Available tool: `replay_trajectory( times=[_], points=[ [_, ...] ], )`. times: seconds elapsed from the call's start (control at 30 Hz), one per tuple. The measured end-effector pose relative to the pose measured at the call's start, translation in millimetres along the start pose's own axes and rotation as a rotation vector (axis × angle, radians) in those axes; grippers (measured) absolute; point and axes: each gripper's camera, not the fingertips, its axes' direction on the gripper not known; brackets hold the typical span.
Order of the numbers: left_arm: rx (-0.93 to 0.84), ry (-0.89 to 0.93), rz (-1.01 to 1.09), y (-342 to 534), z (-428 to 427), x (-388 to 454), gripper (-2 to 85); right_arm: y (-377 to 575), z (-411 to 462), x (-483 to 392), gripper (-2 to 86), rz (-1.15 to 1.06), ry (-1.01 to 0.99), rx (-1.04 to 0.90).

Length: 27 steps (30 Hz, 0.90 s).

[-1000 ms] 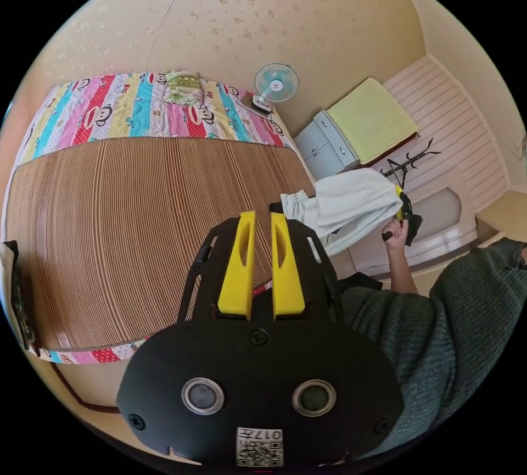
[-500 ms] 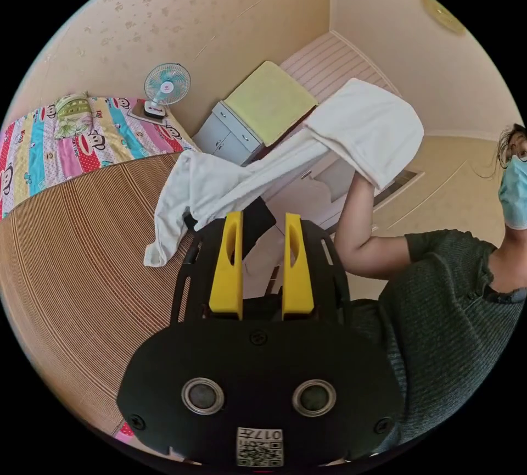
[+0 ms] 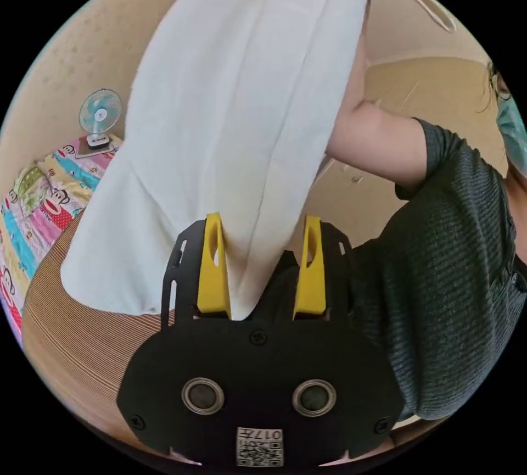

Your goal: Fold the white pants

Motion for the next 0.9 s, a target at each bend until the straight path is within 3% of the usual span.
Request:
replay_trajectory(
  times=[0.1,0.17,0.27,0.33,0.5,0.57,0.67,0.83,0.9],
  points=[
    [-0.052,-0.223,0.143,-19.8,-7.5,32.0,3.1,12.4,57.0,57.6,2.5,0.116,0.123,-0.185],
    [-0.052,-0.277,0.188,-24.1,-16.6,36.6,2.2,34.3,101.8,104.9,3.5,0.264,0.211,-0.473],
    [0.097,-0.117,0.059,-18.6,-61.3,6.9,1.8,62.4,113.7,100.1,7.5,0.179,0.434,-0.643],
    [0.315,0.011,-0.134,5.9,-113.9,-34.4,2.1,73.3,102.7,81.6,12.1,0.118,0.502,-0.710],
    [0.535,0.097,-0.269,55.4,-180.3,-86.4,2.6,138.5,35.7,6.2,16.5,0.014,0.837,-0.853],
    [0.591,0.019,-0.358,77.3,-200.5,-98.5,2.6,193.8,-4.8,-45.6,16.9,-0.067,1.047,-0.821],
    [0.669,0.164,-0.396,106.3,-214.9,-123.2,2.6,261.4,-57.2,-103.9,16.3,-0.069,1.301,-0.668],
    [0.607,-0.031,-0.392,99.1,-225.0,-96.6,2.8,359.9,-133.0,-167.1,15.7,0.231,1.386,-0.187],
    [0.612,-0.043,-0.379,97.7,-227.5,-91.6,2.9,390.9,-152.8,-165.1,15.7,0.346,1.382,-0.107]
  ],
)
